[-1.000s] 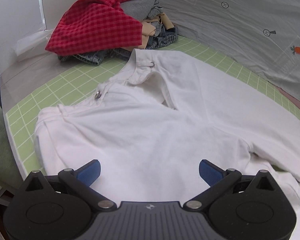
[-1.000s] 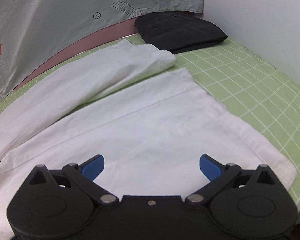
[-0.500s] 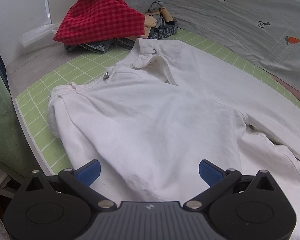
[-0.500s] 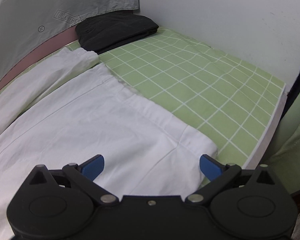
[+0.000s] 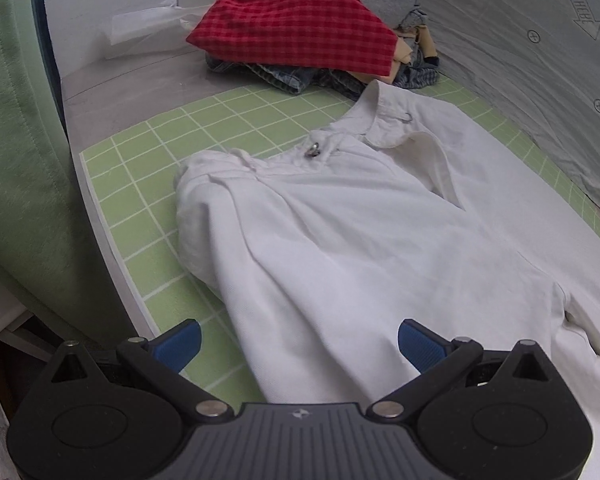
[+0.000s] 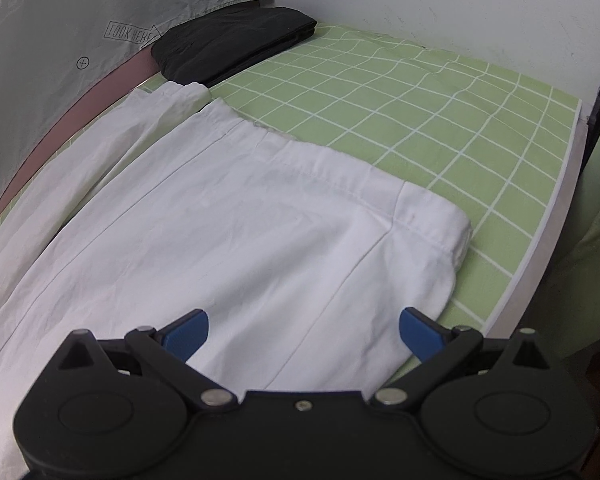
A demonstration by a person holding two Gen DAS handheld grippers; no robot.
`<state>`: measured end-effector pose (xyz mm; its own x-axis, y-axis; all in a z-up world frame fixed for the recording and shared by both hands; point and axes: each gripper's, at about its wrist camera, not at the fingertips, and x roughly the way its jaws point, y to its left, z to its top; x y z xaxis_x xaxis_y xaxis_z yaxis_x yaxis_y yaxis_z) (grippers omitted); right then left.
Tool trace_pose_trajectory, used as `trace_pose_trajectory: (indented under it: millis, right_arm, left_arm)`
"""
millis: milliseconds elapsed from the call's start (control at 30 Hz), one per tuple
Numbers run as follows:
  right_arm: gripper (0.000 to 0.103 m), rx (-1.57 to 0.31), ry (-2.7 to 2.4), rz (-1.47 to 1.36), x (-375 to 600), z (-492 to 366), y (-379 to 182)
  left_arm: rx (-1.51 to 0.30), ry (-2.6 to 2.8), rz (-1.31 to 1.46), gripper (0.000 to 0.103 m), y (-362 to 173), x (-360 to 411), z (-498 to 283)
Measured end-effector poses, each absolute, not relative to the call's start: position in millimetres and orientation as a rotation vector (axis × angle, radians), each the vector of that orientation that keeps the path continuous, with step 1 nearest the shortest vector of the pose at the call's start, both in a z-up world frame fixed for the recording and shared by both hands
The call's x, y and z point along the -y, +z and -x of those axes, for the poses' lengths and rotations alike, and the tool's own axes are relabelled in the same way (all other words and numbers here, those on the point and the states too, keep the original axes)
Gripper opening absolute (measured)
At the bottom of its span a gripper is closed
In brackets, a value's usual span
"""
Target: Fold clothes
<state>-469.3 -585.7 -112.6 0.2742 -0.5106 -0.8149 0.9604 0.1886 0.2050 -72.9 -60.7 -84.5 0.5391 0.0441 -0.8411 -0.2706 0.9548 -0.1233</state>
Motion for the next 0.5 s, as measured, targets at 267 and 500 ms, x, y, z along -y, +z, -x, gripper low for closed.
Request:
trace_pose_trajectory:
  millis: [267, 500]
  right_arm:
    - [0.103, -0.682, -1.178, -0.853, 564.2, 457.1, -112.7]
    - [0.103, -0.647, -1.190, -0.898, 544.2, 444.8, -112.6]
  left_arm:
    - [-0.975, 0.247, 0.301, 0.103, -90.2, 13.9, 44.2]
    - [-0.976, 0.246, 0.338, 0.102, -95.1, -8.0, 15.9]
